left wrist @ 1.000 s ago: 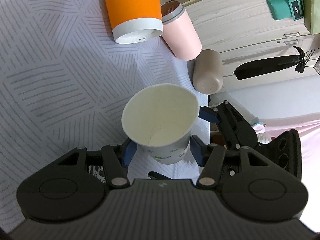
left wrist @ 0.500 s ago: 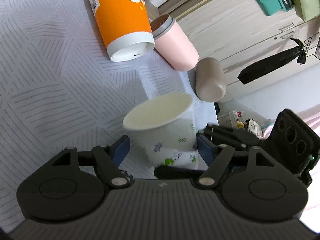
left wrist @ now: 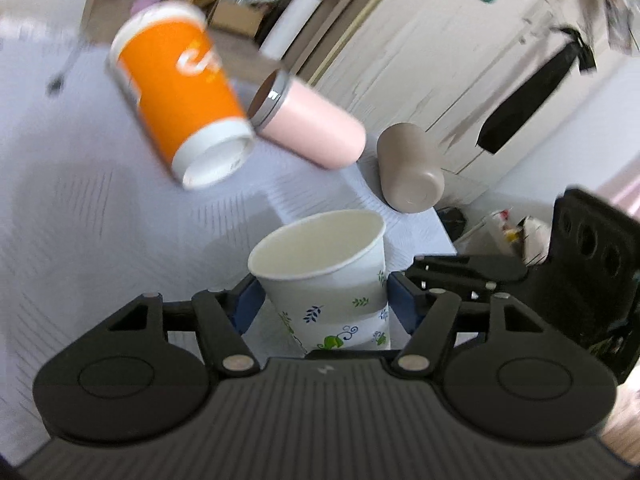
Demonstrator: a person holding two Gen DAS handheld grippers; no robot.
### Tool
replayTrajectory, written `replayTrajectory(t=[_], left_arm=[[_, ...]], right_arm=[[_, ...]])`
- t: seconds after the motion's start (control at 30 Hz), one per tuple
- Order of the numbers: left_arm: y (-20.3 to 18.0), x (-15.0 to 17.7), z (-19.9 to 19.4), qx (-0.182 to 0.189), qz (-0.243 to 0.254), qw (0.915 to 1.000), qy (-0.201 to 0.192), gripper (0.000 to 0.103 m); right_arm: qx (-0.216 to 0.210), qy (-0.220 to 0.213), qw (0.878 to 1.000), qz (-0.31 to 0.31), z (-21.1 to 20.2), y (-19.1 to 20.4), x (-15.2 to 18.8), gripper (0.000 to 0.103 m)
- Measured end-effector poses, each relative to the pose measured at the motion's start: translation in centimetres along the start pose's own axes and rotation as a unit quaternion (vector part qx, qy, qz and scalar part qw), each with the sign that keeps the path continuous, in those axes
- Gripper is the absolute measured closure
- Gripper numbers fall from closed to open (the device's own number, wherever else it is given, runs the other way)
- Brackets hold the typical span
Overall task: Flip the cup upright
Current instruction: 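Lower the upright white cup onto the table and open the left gripper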
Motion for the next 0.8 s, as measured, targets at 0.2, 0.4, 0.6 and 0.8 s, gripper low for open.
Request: replayTrajectory(t=[0.2,0.4,0.6,0.8], left_arm=[[-1.6,-0.5,-0.5,-0.033,0.080,0.9952,-0.046,0.040],[-2.6,-0.1,-0.4,-0.041,0.142,0.9864,-0.072,0.040],[-3.2,0.4,0.6,-0.054,0.192,0.9765,-0.081,0.040],[-3.2,0.5,1.5,-0.043,0.194,0.9767,-0.081,0.039]], right_arm=[[0.012,-0.054,0.998,-0.028,-0.1,0.1,-0.4,0.039],[0.051,-0.107,0.990,-0.074,0.6,0.7,0.1,0.039],[0.092,-0.126,0.982,-0.109,1.5,0.8,1.0,0.039],[0.103,-0.122,0.981,-0.111,2.2,0.1,0.9,0.039]])
Point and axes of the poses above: each gripper's, at about its wrist camera, not at the fingertips, and z roughly the way its jaws point, y to its left, x to its underside, the point moved 2 cm from there along z, roughly the way its jaws point, and after that the axes turned 8 degrees about -y, right-handed, at the moved point
